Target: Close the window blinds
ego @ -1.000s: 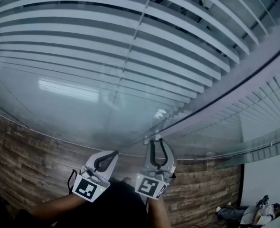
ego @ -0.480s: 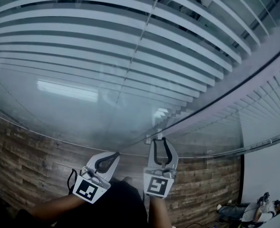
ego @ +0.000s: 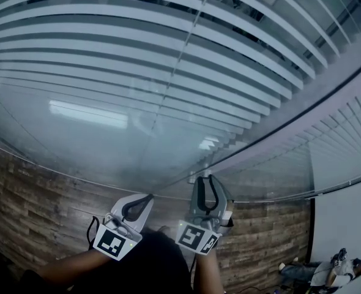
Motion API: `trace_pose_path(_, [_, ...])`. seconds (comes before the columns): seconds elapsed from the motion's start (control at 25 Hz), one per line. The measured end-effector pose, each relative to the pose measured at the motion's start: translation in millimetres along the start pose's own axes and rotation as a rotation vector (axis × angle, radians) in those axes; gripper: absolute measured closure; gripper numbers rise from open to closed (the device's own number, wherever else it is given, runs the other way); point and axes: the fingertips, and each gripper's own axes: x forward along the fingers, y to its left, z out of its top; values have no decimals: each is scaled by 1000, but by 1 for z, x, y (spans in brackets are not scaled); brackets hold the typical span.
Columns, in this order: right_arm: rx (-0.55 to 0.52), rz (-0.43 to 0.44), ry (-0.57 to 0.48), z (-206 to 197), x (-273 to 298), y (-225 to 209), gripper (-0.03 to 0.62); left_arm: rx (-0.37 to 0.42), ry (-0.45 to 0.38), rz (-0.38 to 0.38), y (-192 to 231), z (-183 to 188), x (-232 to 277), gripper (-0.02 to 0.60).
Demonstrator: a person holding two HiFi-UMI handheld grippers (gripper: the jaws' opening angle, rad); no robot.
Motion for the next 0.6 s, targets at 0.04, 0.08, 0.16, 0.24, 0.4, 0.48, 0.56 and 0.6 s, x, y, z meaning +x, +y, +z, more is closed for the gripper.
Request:
trace_pose_path(0.04, [-20,0,-2,-1,0,1,468,0,3,0,0,-2,0,581])
trace_pose_path(0.08, [-41,0,-5,-2,0,2,468,1,7,-1,0,-3,0,581])
trace_pose_path(0.16, [-85,-1,-10,-2,0,3,468,0,3,-1,0,-3,0,581])
trace_pose_path(0.24, [-131,0,-12,1,-1,6,468,-2,-9,1,1,0,-4,581])
trace_pose_path(0.4, [-13,63,-80,5,-4,8,465,-1,-39,4,3,6,-9,581])
trace_pose_path(0.48, [224,111,-157,5,-5,0,457,-2,-33,-2,1,4,-4,581])
trace_pose_path(0.56, [458,143,-171,3,-4,-7,427,-3,-23,-1,2,4,-1,581])
trace_pose_path(0.6, [533,146,-156,1,-4,-9,427,-4,-22,4,3,5,-1,581])
